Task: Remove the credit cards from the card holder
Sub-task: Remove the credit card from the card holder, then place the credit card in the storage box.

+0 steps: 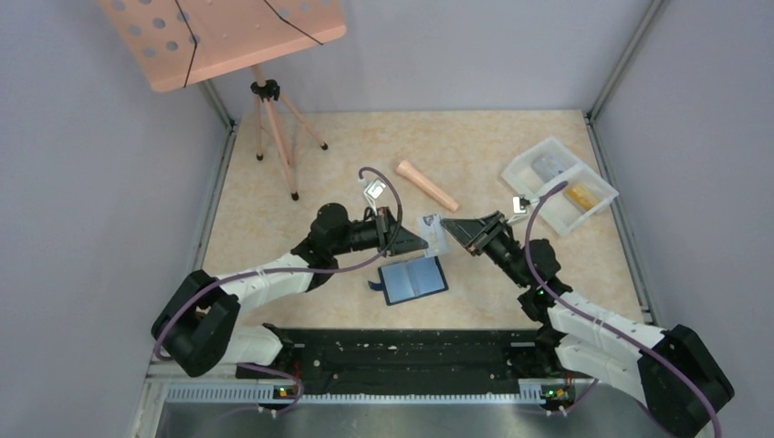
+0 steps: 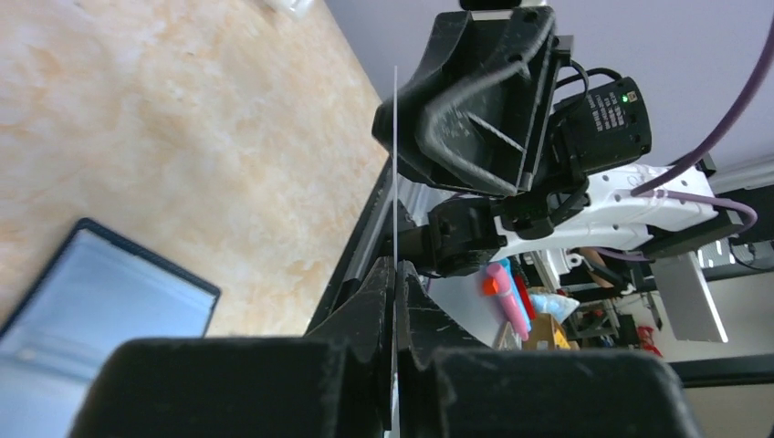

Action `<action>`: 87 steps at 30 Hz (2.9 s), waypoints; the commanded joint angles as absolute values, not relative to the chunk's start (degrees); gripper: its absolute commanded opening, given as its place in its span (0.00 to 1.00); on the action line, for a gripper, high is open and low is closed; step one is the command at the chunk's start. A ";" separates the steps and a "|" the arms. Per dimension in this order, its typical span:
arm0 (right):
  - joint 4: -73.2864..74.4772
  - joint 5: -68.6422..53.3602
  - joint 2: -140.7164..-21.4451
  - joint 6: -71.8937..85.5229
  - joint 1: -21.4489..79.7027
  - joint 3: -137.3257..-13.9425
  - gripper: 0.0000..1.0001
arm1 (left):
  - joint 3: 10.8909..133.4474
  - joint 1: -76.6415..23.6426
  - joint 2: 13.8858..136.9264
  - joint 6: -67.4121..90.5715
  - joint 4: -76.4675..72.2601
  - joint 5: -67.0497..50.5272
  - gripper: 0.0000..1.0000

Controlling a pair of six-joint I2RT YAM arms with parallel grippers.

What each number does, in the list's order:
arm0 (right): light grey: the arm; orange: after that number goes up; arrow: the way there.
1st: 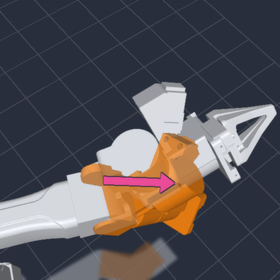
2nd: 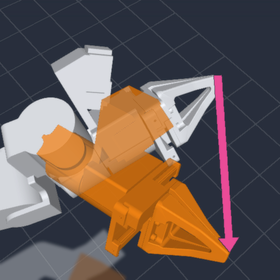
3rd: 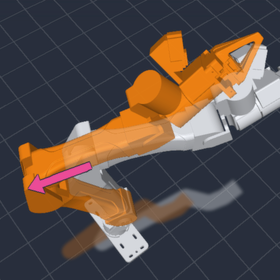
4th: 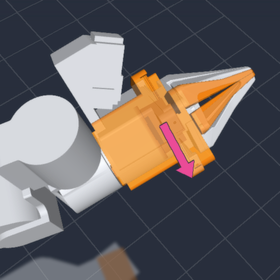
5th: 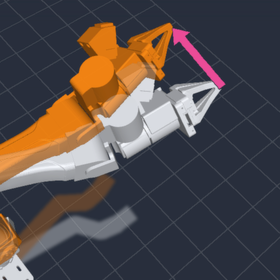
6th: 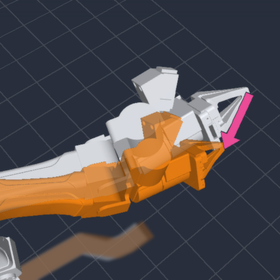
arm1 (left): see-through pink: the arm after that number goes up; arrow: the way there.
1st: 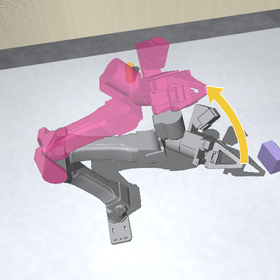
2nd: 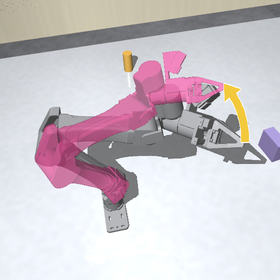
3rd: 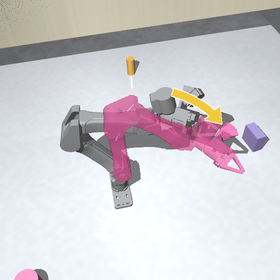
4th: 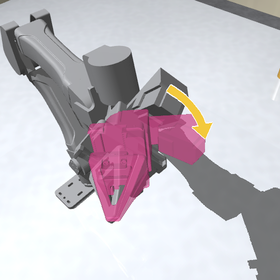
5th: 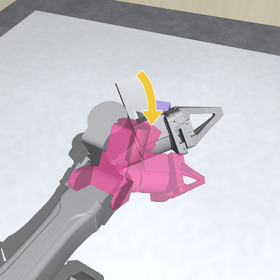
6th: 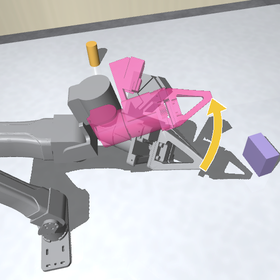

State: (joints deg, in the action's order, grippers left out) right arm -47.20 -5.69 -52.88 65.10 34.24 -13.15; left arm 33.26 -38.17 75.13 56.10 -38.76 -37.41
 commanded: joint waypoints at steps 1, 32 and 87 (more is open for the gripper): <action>-39.21 -24.43 -51.30 51.94 27.92 -18.81 0.29 | 33.77 -34.81 70.48 50.52 -31.73 -41.21 0.00; -14.12 -64.13 -75.76 25.18 29.82 -43.41 0.35 | 39.73 -34.29 68.66 35.49 4.14 -58.51 0.00; -20.68 2.01 -61.72 46.01 3.29 -35.44 0.00 | 51.45 -33.57 55.20 21.89 32.94 -16.78 0.99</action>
State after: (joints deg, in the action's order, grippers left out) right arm -15.07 -13.41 -63.11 43.79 5.93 -34.81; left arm 48.86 -33.78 58.00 25.28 28.95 -24.23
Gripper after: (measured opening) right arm 0.006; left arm 0.989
